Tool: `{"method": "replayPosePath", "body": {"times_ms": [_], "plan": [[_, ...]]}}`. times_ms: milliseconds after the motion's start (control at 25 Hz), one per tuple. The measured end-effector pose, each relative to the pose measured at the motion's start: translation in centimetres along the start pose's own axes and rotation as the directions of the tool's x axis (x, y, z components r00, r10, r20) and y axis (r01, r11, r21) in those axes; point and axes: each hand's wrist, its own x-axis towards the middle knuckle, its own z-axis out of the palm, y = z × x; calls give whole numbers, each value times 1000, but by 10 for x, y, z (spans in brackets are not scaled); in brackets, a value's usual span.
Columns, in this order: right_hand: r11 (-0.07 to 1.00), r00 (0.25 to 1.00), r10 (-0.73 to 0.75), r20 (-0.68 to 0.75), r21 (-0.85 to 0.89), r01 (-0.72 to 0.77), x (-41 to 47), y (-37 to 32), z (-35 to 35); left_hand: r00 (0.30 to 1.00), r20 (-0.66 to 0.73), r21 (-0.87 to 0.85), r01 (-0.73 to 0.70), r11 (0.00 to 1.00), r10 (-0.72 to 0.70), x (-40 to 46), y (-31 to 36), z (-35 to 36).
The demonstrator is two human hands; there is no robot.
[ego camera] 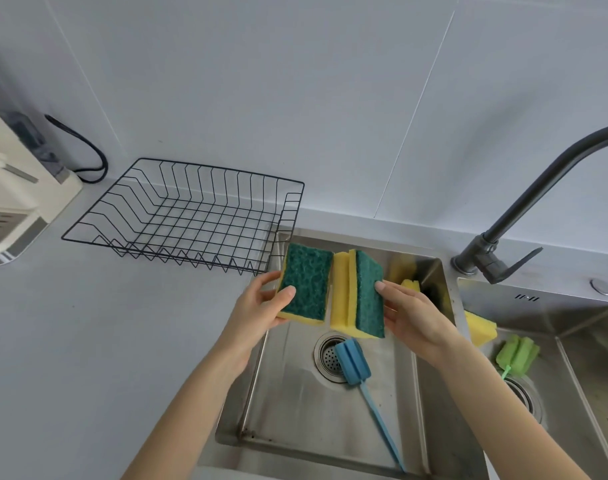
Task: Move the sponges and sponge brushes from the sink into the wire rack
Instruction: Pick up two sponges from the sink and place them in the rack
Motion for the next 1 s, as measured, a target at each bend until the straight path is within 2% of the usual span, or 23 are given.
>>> {"method": "replayPosePath", "body": {"times_ms": [440, 760, 1000], "plan": [[1000, 1000, -11, -17, -10, 11, 51, -33, 49, 990, -124, -9, -75, 997, 73, 35, 37, -67], [989, 992, -24, -120, -146, 6, 123, -60, 101, 976, -206, -7, -80, 997, 77, 72, 50, -112], [961, 996, -22, -92, -276, -4, 179, -75, 152, 969, -233, 2, -80, 997, 78, 106, 59, -135]]}}
